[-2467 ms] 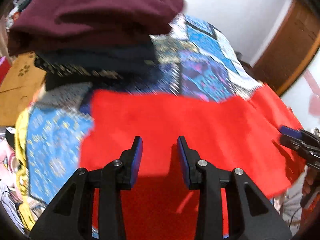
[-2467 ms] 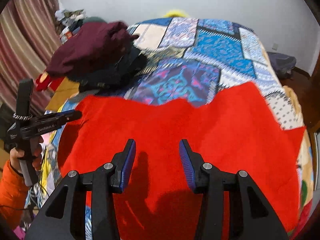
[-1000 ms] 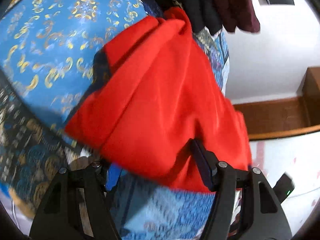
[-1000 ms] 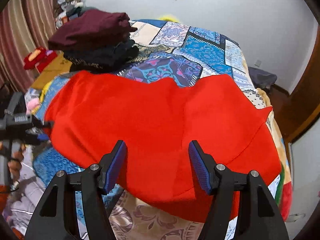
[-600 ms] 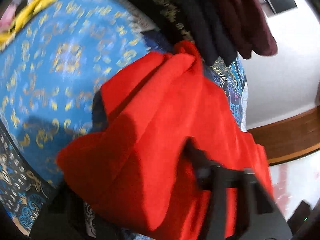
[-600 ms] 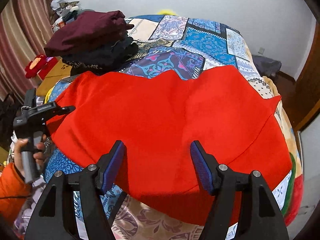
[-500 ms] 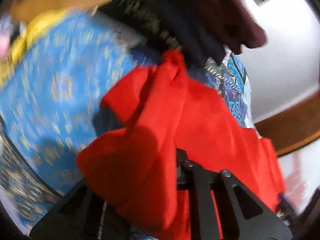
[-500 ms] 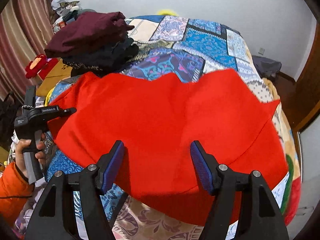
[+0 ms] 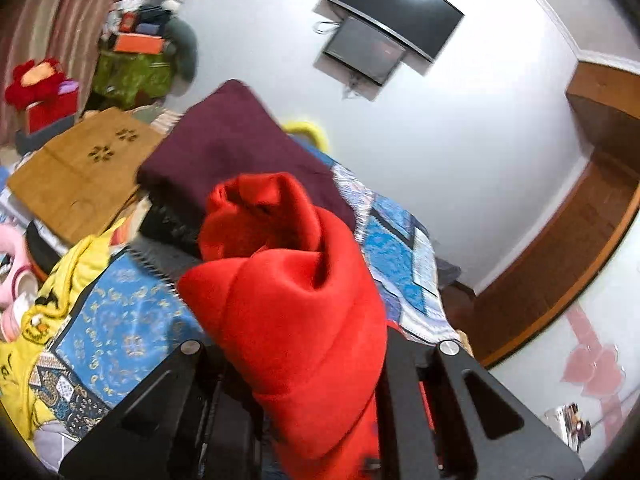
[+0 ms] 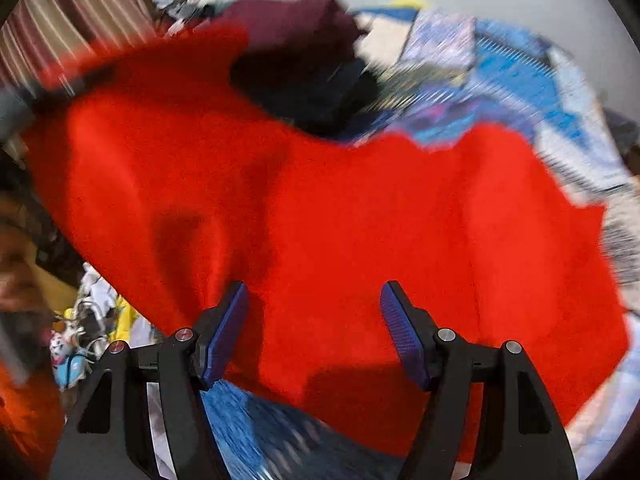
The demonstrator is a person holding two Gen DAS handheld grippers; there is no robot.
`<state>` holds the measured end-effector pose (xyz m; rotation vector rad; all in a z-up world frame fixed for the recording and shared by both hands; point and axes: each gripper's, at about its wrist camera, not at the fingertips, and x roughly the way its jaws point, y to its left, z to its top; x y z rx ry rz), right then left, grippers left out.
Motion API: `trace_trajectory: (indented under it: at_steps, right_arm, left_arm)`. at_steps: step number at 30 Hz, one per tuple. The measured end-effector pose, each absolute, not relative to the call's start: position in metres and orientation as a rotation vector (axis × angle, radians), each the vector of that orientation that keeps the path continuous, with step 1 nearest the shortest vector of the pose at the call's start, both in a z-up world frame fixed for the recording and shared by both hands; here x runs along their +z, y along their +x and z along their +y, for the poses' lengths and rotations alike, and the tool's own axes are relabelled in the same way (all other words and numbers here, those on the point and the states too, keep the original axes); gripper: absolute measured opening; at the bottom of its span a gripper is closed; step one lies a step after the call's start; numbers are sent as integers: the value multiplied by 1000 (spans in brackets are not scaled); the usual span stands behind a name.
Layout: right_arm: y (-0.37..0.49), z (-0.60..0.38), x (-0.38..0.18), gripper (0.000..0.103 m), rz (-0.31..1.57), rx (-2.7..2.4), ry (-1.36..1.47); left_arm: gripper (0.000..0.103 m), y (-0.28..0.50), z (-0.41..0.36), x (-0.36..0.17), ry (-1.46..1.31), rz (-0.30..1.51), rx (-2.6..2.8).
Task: Fold large clothes
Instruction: 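Fold the held jacket edge over onto the bundle and open the left gripper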
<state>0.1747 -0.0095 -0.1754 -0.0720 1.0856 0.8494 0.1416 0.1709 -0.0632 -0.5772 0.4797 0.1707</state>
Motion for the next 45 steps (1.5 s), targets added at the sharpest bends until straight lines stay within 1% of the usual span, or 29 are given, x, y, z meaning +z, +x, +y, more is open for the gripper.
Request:
trace_trajectory:
  at_steps: [3, 7, 11, 15, 20, 22, 24, 25, 26, 27, 29, 32, 37, 38, 39, 41, 43, 45]
  right_arm:
    - [174, 12, -188, 65, 1126, 897, -69]
    - [177, 7, -180, 65, 1120, 911, -81]
    - [187, -46, -162, 65, 1083, 874, 28]
    - [202, -111, -143, 65, 1030, 736, 118]
    - [214, -176, -130, 65, 993, 596, 202]
    - [220, -192, -131, 65, 995, 556, 234]
    - [225, -200, -135, 65, 1002, 536, 256]
    - [228, -202, -139, 66, 1014, 529, 266]
    - [230, -200, -143, 66, 1032, 518, 243]
    - [230, -194, -149, 66, 1053, 497, 172]
    - [227, -189, -158, 66, 1048, 467, 119]
    - [222, -184, -168, 66, 1080, 511, 102]
    - [215, -188, -165, 66, 1068, 510, 81]
    - [214, -192, -162, 66, 1064, 505, 87]
    - [212, -197, -159, 66, 1058, 499, 94]
    - [211, -204, -149, 66, 1039, 492, 106]
    - [210, -208, -136, 66, 1008, 495, 117]
    - [208, -209, -121, 66, 969, 505, 117]
  left_arm:
    - [11, 157, 150, -60, -523, 511, 182]
    - [11, 185, 117, -63, -499, 552, 145]
    - [11, 221, 70, -64, -456, 607, 68]
    - [11, 257, 3, -66, -375, 647, -35]
    - [11, 264, -53, -73, -266, 662, -135]
    - [12, 268, -71, -94, -190, 752, -195]
    - [16, 266, -77, -120, -156, 864, -234]
    - [18, 263, -73, -130, -177, 900, -232]
    - [24, 260, -67, -140, -211, 953, -241]
    - [27, 256, -63, -149, -244, 1003, -264]
    - [27, 250, -56, -158, -273, 1054, -298]
    - [29, 236, -50, -148, -243, 1034, -304]
    - [30, 214, -37, -110, -206, 921, -300]
    - [34, 209, -33, -101, -187, 888, -287]
    - [40, 204, -30, -94, -169, 858, -274]
    - [48, 203, -22, -84, -132, 801, -236]
    - [50, 196, -12, -79, -65, 743, -158]
    - [51, 196, -2, -82, -32, 739, -115]
